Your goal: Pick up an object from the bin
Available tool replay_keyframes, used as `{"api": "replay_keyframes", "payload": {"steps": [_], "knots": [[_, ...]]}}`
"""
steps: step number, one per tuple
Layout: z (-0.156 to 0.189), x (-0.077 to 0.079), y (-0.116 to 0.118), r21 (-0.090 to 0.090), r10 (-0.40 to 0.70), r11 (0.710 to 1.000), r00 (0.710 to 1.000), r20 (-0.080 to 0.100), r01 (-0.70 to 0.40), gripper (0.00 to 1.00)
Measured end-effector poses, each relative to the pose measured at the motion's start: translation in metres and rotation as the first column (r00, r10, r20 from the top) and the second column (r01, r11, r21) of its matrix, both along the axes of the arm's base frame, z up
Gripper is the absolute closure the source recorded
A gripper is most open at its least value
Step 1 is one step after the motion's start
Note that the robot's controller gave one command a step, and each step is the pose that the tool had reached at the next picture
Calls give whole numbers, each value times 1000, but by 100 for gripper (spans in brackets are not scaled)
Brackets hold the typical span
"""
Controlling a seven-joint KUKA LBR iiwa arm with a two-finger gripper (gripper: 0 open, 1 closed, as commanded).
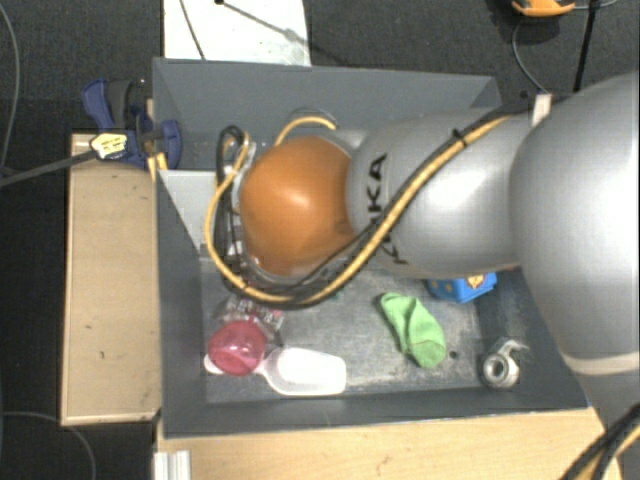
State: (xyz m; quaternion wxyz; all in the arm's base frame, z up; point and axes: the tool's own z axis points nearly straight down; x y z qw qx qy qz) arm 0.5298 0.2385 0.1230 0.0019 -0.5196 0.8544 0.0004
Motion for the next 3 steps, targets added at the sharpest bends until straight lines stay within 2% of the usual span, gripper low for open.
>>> {"api": "replay_keyframes", "payload": {"steps": [2,3], "knots": [[19,1,0,1,-4,1000,1000,2,4,100],[25,-1,0,-2,-6,1000,1000,-4,6,100]]}}
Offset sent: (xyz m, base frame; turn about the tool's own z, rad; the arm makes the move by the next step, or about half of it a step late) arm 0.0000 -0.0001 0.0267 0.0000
